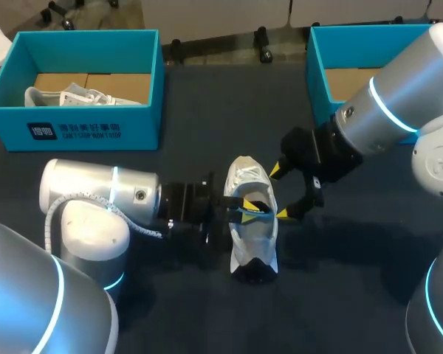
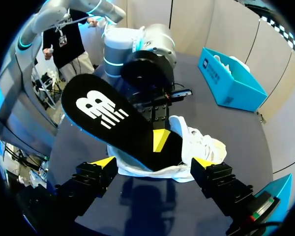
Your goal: Take the shoe out of the shoebox, open the shoe tongue, remove and reinsert the insole, then place the shoe into the shoebox
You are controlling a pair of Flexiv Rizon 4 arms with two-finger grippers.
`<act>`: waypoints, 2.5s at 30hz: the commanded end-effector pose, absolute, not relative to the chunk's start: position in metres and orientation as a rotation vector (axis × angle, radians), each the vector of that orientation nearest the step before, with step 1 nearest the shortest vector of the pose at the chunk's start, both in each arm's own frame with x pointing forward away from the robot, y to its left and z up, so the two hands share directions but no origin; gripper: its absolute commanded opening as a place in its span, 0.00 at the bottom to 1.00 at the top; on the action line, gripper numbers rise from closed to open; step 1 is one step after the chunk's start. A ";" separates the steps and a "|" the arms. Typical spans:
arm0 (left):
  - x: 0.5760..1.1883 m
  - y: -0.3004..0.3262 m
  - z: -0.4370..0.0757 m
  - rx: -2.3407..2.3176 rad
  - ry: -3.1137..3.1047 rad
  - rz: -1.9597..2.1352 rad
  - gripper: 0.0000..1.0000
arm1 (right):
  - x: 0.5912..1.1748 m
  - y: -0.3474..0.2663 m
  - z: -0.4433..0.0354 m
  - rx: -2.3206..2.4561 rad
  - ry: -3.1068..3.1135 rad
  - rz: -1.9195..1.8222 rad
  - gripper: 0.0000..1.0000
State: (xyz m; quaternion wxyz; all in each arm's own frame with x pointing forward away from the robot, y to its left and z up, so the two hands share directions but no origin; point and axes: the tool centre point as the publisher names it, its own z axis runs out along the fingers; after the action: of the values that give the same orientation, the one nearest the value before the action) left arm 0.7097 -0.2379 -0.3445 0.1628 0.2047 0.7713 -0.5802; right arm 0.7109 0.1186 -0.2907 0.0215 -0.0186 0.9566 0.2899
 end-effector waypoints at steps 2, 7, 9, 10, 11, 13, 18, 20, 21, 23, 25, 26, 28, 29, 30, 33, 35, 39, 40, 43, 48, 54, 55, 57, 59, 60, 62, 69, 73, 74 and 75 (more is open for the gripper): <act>0.702 -0.238 -0.335 0.571 2.192 -1.651 0.38 | 0.711 0.120 -0.292 -0.057 2.964 0.897 1.00; 0.699 -0.236 -0.327 0.581 2.182 -1.650 0.32 | 0.711 0.120 -0.292 -0.057 2.964 0.897 1.00; 0.698 -0.235 -0.323 0.586 2.178 -1.641 0.35 | 0.711 0.120 -0.292 -0.057 2.964 0.897 1.00; 0.698 -0.235 -0.322 0.584 2.177 -1.640 0.36 | 0.711 0.120 -0.292 -0.057 2.964 0.897 1.00; 0.697 -0.235 -0.322 0.583 2.177 -1.638 0.36 | 0.711 0.120 -0.292 -0.057 2.964 0.897 1.00; 0.695 -0.235 -0.321 0.584 2.193 -1.631 0.33 | 0.711 0.120 -0.292 -0.057 2.964 0.897 1.00; 0.689 -0.235 -0.326 0.589 2.234 -1.625 0.00 | 0.711 0.120 -0.292 -0.057 2.964 0.897 1.00; 0.688 -0.235 -0.329 0.589 2.250 -1.627 0.00 | 0.711 0.120 -0.292 -0.057 2.964 0.897 1.00; 0.688 -0.235 -0.329 0.589 2.251 -1.626 0.00 | 0.711 0.120 -0.292 -0.057 2.964 0.897 1.00; 0.688 -0.236 -0.333 0.586 2.266 -1.625 0.00 | 0.711 0.120 -0.292 -0.057 2.964 0.897 1.00; 0.688 -0.237 -0.336 0.581 2.287 -1.624 0.00 | 0.711 0.120 -0.292 -0.057 2.964 0.897 1.00; 0.688 -0.237 -0.338 0.578 2.290 -1.625 0.00 | 0.711 0.120 -0.292 -0.057 2.964 0.897 1.00; 0.689 -0.238 -0.340 0.574 2.306 -1.621 0.00 | 0.711 0.120 -0.292 -0.057 2.964 0.897 1.00; 0.689 -0.239 -0.341 0.569 2.311 -1.623 0.00 | 0.711 0.120 -0.292 -0.057 2.964 0.897 1.00; 0.690 -0.239 -0.343 0.567 2.312 -1.622 0.00 | 0.711 0.120 -0.292 -0.057 2.964 0.897 1.00; 0.694 -0.239 -0.345 0.555 2.317 -1.619 0.00 | 0.711 0.120 -0.292 -0.057 2.964 0.897 1.00; 0.697 -0.239 -0.345 0.550 2.318 -1.616 0.00 | 0.711 0.120 -0.292 -0.057 2.964 0.897 1.00; 0.703 -0.237 -0.344 0.558 2.314 -1.588 0.00 | 0.711 0.120 -0.292 -0.057 2.964 0.897 1.00; 0.703 -0.237 -0.345 0.557 2.315 -1.585 0.00 | 0.711 0.120 -0.292 -0.057 2.964 0.897 1.00; 0.706 -0.235 -0.347 0.550 2.324 -1.570 0.00 | 0.711 0.120 -0.292 -0.057 2.964 0.897 1.00; 0.709 -0.235 -0.352 0.530 2.324 -1.563 0.00 | 0.711 0.120 -0.292 -0.057 2.964 0.897 1.00; 0.709 -0.237 -0.356 0.524 2.320 -1.555 0.00 | 0.711 0.120 -0.292 -0.057 2.964 0.897 1.00; 0.709 -0.237 -0.355 0.523 2.319 -1.556 0.00 | 0.711 0.120 -0.292 -0.057 2.964 0.897 1.00; 0.707 -0.238 -0.352 0.531 2.309 -1.561 0.00 | 0.711 0.120 -0.292 -0.057 2.964 0.897 1.00; 0.705 -0.237 -0.346 0.536 2.296 -1.569 0.23 | 0.711 0.120 -0.292 -0.057 2.964 0.897 1.00; 0.704 -0.236 -0.342 0.538 2.284 -1.573 0.22 | 0.711 0.120 -0.292 -0.057 2.964 0.897 1.00; 0.704 -0.235 -0.336 0.537 2.269 -1.582 0.25 | 0.711 0.120 -0.292 -0.057 2.964 0.897 1.00; 0.695 -0.234 -0.327 0.559 2.254 -1.596 0.19 | 0.711 0.120 -0.292 -0.057 2.964 0.897 1.00; 0.690 -0.236 -0.331 0.561 2.285 -1.601 0.00 | 0.711 0.120 -0.292 -0.057 2.964 0.897 1.00; 0.690 -0.236 -0.333 0.562 2.289 -1.602 0.00 | 0.711 0.120 -0.292 -0.057 2.964 0.897 1.00; 0.689 -0.236 -0.334 0.562 2.291 -1.601 0.00 | 0.711 0.120 -0.292 -0.057 2.964 0.897 1.00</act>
State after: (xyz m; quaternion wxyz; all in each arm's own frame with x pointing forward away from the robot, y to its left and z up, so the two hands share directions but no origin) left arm 0.6897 -0.2364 -0.3341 0.1463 0.1947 0.7926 -0.5590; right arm 0.7109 0.1186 -0.2907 0.0215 -0.0186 0.9566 0.2899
